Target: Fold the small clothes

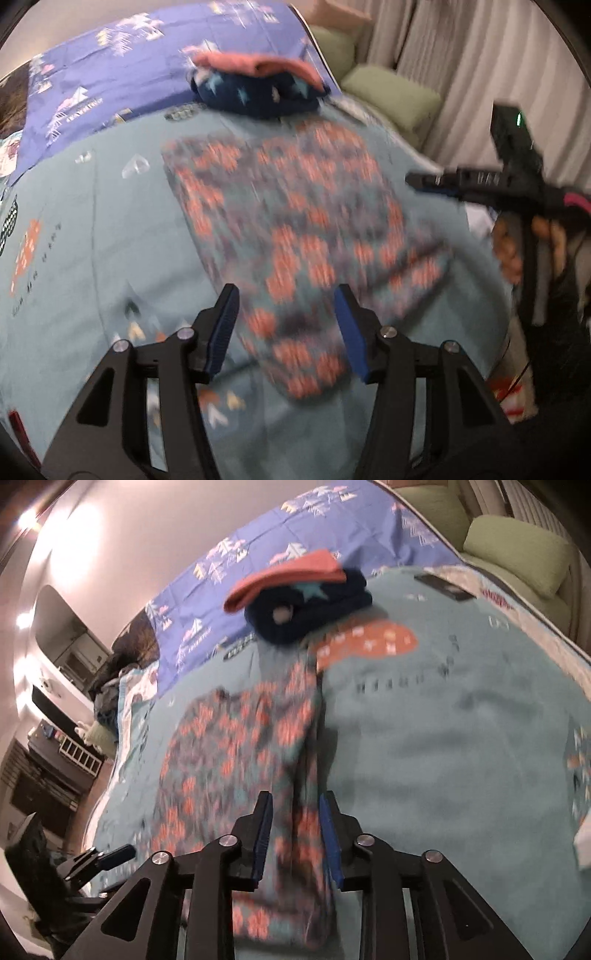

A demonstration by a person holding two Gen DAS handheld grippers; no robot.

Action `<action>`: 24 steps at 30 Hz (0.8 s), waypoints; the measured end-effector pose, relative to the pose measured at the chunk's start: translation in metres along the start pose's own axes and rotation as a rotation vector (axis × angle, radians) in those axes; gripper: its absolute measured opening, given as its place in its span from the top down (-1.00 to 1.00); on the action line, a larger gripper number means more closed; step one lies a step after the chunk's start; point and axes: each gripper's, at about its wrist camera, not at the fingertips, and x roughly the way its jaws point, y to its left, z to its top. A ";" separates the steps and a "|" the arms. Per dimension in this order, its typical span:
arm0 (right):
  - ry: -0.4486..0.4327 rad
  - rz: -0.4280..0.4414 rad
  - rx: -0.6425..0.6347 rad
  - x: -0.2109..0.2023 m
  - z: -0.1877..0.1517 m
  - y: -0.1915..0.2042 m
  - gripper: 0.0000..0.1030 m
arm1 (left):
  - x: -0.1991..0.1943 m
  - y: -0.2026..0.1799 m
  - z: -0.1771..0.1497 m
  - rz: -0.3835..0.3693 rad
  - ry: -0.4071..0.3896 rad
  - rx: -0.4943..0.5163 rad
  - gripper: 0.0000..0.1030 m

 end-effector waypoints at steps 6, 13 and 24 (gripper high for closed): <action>0.040 0.042 0.047 0.042 0.034 -0.006 0.16 | 0.020 -0.001 0.025 -0.052 -0.002 -0.016 -0.07; -0.023 -0.134 -0.033 0.057 0.045 -0.006 0.91 | 0.048 -0.020 -0.009 -0.030 0.063 0.057 -0.14; -0.010 0.094 -0.091 0.039 0.065 0.007 0.77 | 0.035 0.018 0.047 -0.053 -0.013 -0.062 -0.17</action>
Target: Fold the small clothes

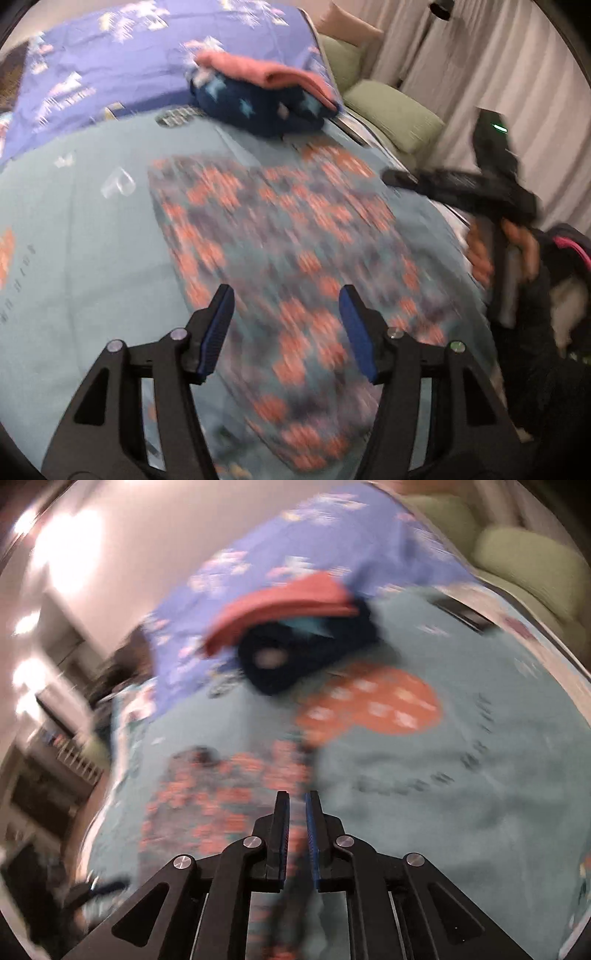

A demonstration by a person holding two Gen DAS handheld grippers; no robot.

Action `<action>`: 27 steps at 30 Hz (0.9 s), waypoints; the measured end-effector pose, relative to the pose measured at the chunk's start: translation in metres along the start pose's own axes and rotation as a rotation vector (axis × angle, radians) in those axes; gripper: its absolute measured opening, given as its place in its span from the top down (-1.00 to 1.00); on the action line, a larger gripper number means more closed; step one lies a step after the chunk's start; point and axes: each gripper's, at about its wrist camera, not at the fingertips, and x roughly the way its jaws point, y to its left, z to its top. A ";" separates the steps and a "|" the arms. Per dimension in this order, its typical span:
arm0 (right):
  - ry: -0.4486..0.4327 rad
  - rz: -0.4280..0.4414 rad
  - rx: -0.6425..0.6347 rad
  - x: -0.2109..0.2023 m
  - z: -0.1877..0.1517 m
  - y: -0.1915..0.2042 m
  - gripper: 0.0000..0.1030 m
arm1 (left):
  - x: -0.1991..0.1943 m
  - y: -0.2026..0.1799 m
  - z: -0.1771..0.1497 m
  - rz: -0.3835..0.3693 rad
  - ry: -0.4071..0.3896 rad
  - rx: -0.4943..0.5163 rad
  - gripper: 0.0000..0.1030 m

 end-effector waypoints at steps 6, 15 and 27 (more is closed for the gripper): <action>0.150 -0.064 -0.110 0.063 0.011 0.026 0.49 | 0.045 0.012 0.045 0.063 -0.032 0.042 -0.17; 0.069 -0.243 -0.135 0.050 -0.002 0.010 0.43 | 0.061 0.034 0.022 0.066 0.055 -0.010 -0.18; 0.165 -0.078 -0.152 -0.006 -0.079 0.043 0.07 | 0.023 0.010 -0.025 0.056 0.068 -0.006 -0.32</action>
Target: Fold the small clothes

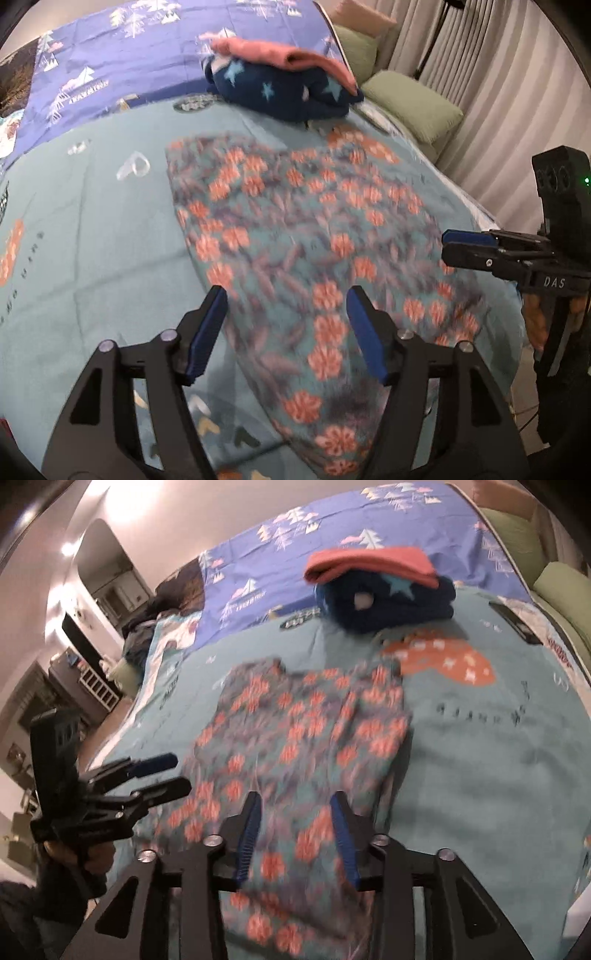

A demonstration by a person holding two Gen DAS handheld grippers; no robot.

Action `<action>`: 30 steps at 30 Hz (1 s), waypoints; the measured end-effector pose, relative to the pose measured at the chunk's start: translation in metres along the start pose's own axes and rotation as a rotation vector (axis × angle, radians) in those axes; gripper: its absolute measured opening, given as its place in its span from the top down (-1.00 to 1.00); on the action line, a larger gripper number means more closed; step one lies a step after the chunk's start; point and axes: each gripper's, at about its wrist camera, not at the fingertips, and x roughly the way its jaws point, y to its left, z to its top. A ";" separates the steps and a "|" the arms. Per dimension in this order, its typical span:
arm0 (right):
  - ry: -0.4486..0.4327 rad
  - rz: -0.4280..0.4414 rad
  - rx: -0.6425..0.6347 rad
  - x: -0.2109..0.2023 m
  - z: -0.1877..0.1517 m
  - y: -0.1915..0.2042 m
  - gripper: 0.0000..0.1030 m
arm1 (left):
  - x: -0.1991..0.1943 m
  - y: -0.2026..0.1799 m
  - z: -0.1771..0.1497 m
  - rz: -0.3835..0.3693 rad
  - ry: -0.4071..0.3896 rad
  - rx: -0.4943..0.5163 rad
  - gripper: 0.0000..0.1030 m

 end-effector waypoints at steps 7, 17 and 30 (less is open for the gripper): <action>0.010 -0.053 0.060 0.001 -0.009 -0.008 0.07 | -0.004 -0.010 -0.009 0.051 0.004 0.016 -0.33; -0.010 0.029 0.173 0.005 0.006 -0.048 -0.28 | -0.003 0.009 -0.004 0.065 -0.018 -0.061 -0.56; 0.019 0.203 0.163 0.044 0.030 -0.066 -0.31 | 0.026 0.035 0.008 -0.065 0.018 -0.130 -0.58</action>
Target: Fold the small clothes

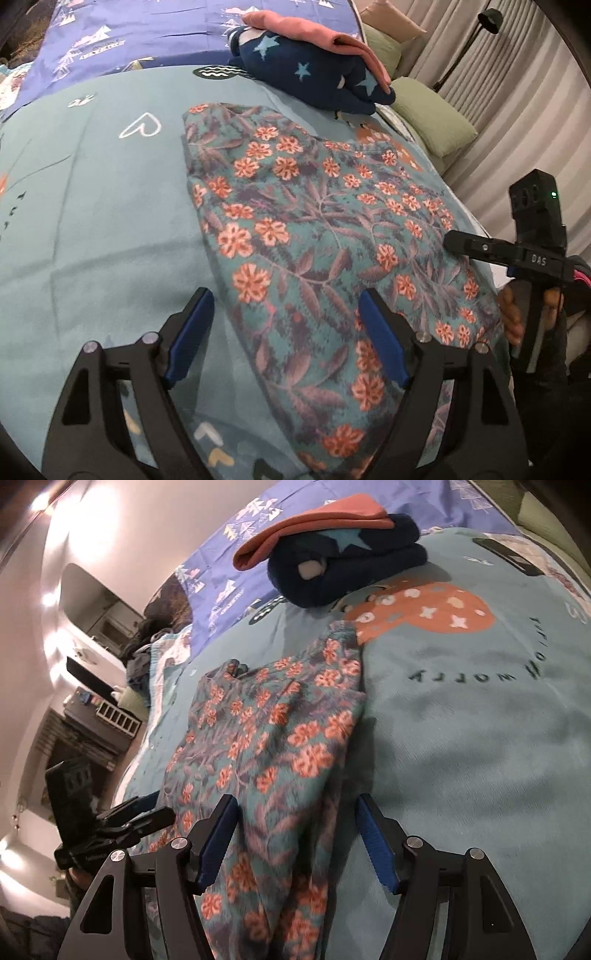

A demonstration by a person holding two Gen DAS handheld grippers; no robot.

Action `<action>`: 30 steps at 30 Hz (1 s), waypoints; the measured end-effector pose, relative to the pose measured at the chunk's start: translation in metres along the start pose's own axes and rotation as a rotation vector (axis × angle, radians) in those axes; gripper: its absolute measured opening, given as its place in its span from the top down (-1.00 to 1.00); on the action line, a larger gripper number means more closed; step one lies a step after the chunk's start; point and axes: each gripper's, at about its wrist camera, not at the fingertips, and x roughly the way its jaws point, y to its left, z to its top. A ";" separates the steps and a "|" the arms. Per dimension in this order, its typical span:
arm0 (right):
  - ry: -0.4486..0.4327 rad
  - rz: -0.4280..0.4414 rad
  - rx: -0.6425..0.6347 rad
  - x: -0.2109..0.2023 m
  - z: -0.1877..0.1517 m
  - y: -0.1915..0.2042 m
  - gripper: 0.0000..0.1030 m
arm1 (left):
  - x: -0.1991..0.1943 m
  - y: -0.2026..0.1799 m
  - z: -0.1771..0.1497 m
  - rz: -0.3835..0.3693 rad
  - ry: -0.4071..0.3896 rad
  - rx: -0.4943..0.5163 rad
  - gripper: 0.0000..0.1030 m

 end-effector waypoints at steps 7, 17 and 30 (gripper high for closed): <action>0.011 0.052 -0.031 0.015 0.016 -0.003 -0.31 | 0.010 0.000 0.010 -0.025 -0.011 0.029 -0.62; 0.031 0.066 -0.106 0.041 0.045 0.001 -0.31 | 0.029 0.010 0.035 -0.120 -0.004 0.055 -0.63; 0.022 0.007 -0.240 0.070 0.069 0.016 -0.31 | 0.050 0.021 0.065 -0.186 -0.019 0.067 -0.41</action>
